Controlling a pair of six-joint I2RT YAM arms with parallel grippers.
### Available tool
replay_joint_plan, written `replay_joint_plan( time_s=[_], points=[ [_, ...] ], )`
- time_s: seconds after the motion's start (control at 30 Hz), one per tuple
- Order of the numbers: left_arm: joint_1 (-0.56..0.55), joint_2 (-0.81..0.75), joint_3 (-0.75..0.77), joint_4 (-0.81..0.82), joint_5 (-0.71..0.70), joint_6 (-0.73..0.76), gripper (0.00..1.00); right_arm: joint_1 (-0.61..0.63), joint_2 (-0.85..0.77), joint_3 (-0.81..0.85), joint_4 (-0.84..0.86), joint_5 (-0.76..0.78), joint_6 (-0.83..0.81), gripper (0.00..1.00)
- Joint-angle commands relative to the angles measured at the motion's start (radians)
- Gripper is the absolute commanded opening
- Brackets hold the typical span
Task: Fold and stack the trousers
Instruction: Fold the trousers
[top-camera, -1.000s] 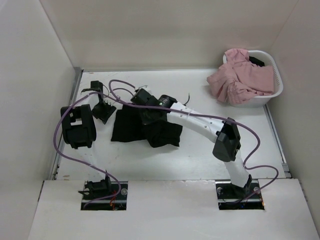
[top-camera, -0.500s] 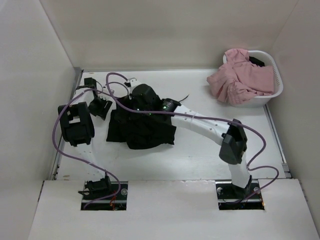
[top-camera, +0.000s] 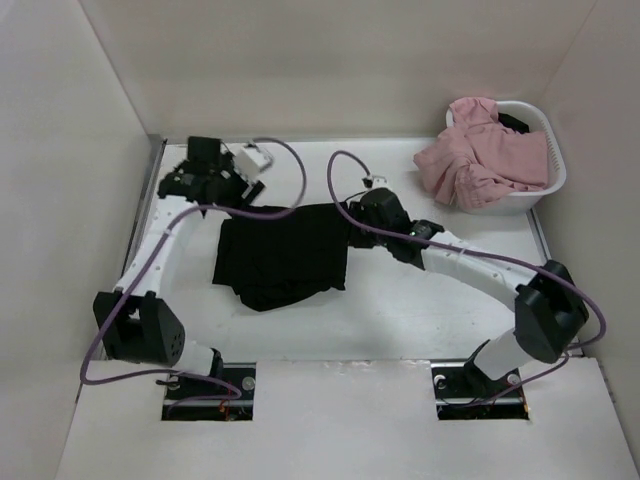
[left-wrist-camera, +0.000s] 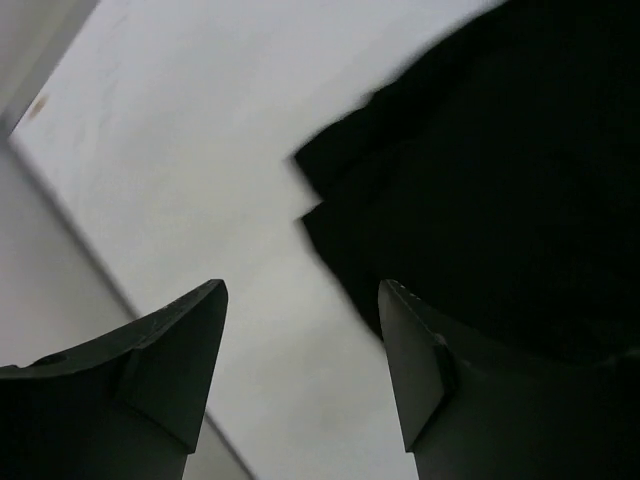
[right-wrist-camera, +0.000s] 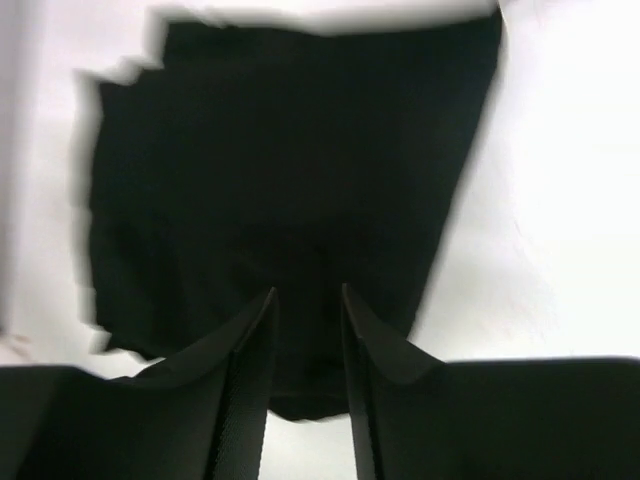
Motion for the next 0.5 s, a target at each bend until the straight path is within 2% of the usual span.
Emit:
replay_joint_plan(
  time_s=[0.0,0.07,0.17,0.2,0.23,0.3,0.47],
  points=[
    [-0.090,0.043,-0.202,-0.151,0.057,0.073,0.59,-0.005,0.040,-0.081,0.091,-0.035,0.081,0.34],
    [-0.092,0.085,-0.284,-0.107,0.006,0.073,0.56,-0.009,0.065,-0.114,0.141,-0.064,0.103,0.34],
    [-0.069,0.124,-0.313,-0.030,-0.025,0.053,0.54,-0.017,0.073,-0.119,0.134,-0.056,0.101,0.38],
    [-0.067,0.126,-0.306,-0.016,-0.025,0.046,0.54,-0.028,0.056,-0.125,0.123,-0.049,0.100,0.46],
    [-0.072,0.118,-0.286,-0.011,-0.019,0.037,0.54,-0.038,0.034,-0.131,0.115,-0.043,0.095,0.58],
    [-0.089,0.069,-0.232,0.001,-0.002,0.020,0.54,-0.081,-0.039,-0.154,0.077,-0.032,0.080,1.00],
    [-0.101,-0.081,-0.118,0.099,0.021,-0.023,0.61,-0.254,-0.165,-0.155,-0.180,-0.040,-0.030,1.00]
  ],
)
